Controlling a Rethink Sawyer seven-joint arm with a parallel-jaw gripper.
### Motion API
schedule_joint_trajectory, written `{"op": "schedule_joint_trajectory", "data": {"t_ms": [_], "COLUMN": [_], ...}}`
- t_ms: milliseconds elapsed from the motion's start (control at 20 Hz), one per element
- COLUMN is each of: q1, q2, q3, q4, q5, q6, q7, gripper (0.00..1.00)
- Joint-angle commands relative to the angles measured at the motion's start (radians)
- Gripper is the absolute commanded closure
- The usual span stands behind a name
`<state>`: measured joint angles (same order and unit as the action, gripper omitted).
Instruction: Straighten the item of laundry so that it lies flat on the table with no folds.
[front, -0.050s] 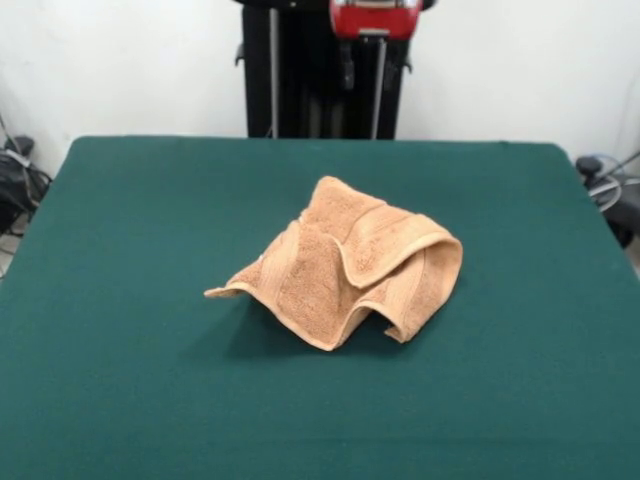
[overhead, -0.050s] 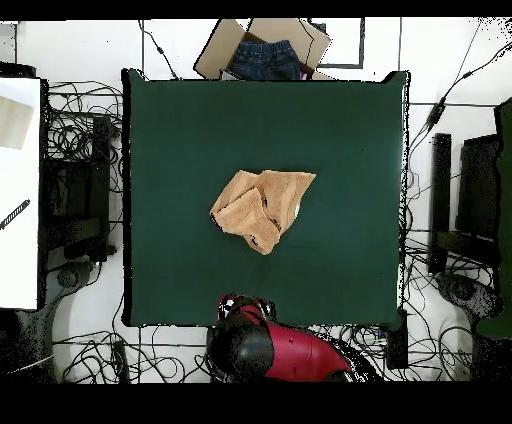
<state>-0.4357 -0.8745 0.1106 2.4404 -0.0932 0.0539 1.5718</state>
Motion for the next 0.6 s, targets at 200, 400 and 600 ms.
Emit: {"op": "schedule_joint_trajectory", "data": {"t_ms": [200,400,600], "q1": [-0.026,-0.027,-0.018], "q2": [0.187,0.21,0.231], "q3": [0.109,0.114,0.112], "q4": [-0.144,-0.171,-0.2], "q5": [-0.033,-0.038,-0.037], "q6": [-0.005,-0.006,0.014], "q7": [0.096,0.09,0.087], "gripper": [0.0,0.0,0.0]}}
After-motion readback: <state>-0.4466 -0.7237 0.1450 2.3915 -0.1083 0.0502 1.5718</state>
